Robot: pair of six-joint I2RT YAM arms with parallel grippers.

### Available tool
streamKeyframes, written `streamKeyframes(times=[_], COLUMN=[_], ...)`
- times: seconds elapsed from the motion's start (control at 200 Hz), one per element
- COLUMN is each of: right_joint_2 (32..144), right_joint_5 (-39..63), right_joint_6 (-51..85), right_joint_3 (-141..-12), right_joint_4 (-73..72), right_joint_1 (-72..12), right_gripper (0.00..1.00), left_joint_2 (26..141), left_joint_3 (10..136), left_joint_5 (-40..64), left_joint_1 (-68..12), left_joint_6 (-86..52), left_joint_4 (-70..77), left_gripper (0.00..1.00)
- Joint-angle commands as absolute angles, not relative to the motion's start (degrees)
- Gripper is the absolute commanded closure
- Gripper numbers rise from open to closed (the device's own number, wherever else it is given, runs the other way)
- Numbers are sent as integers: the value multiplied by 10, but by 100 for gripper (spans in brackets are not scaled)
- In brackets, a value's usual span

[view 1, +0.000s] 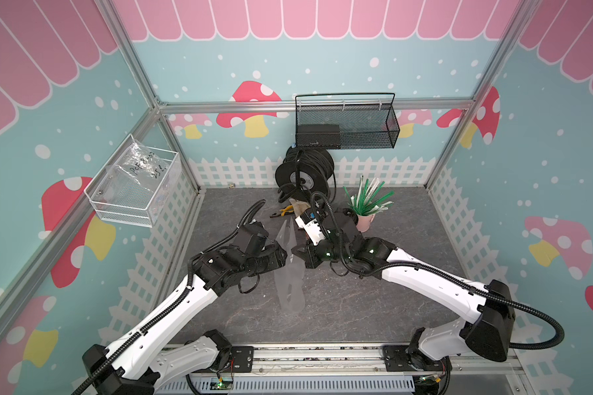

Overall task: Pack milk tea into plastic carrier bags
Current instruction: Adjust the plastic carrier bag at the center of the board.

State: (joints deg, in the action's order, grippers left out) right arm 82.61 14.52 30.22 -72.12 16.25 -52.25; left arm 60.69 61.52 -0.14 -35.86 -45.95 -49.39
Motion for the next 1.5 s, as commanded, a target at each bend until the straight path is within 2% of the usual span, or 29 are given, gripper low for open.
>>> streamKeyframes(times=[0.0, 0.07, 0.11, 0.35, 0.39, 0.475, 0.58, 0.625, 0.675, 0.761, 0.926, 1.011, 1.131, 1.201, 1.296, 1.321, 1.381, 1.496], right_joint_2=[814, 813, 812, 806, 808, 810, 807, 801, 794, 792, 797, 799, 797, 800, 802, 802, 806, 810], right_joint_5=[138, 126, 117, 76, 78, 76, 74, 73, 72, 77, 94, 91, 89, 89, 81, 80, 78, 73], right_joint_6=[286, 283, 283, 286, 286, 289, 305, 310, 311, 310, 312, 311, 305, 303, 302, 302, 302, 300], right_joint_3=[-723, -723, -722, -728, -731, -738, -755, -757, -757, -760, -776, -793, -806, -807, -801, -800, -801, -803], right_joint_4=[175, 187, 194, 232, 236, 249, 283, 290, 291, 291, 291, 305, 318, 322, 325, 325, 327, 327], right_joint_1=[-526, -526, -526, -526, -526, -526, -526, -526, -526, -526, -526, -526, -526, -526, -526, -526, -526, -526], right_gripper=[100, 100, 100, 100, 100, 100, 100, 100, 100, 100, 100, 100, 100, 100, 100, 100, 100, 100], left_joint_2=[610, 605, 598, 576, 579, 583, 579, 575, 571, 570, 573, 570, 571, 572, 571, 572, 573, 569], left_joint_3=[631, 635, 636, 639, 641, 639, 631, 629, 627, 629, 628, 624, 623, 622, 620, 621, 625, 634], left_joint_5=[20, 27, 28, 57, 64, 68, 73, 78, 82, 88, 91, 94, 101, 105, 105, 108, 118, 132], left_joint_1=[-344, -329, -322, -298, -297, -297, -296, -295, -295, -294, -294, -293, -294, -294, -293, -294, -293, -294], left_joint_6=[-416, -414, -415, -410, -410, -409, -412, -415, -417, -421, -421, -424, -424, -422, -421, -420, -416, -399], left_joint_4=[-523, -526, -527, -533, -535, -536, -537, -533, -528, -522, -519, -516, -512, -512, -511, -511, -511, -513], left_gripper=[49, 68, 74, 82, 88, 95, 95, 90, 76, 65, 69, 59, 60, 69, 69, 66, 52, 41])
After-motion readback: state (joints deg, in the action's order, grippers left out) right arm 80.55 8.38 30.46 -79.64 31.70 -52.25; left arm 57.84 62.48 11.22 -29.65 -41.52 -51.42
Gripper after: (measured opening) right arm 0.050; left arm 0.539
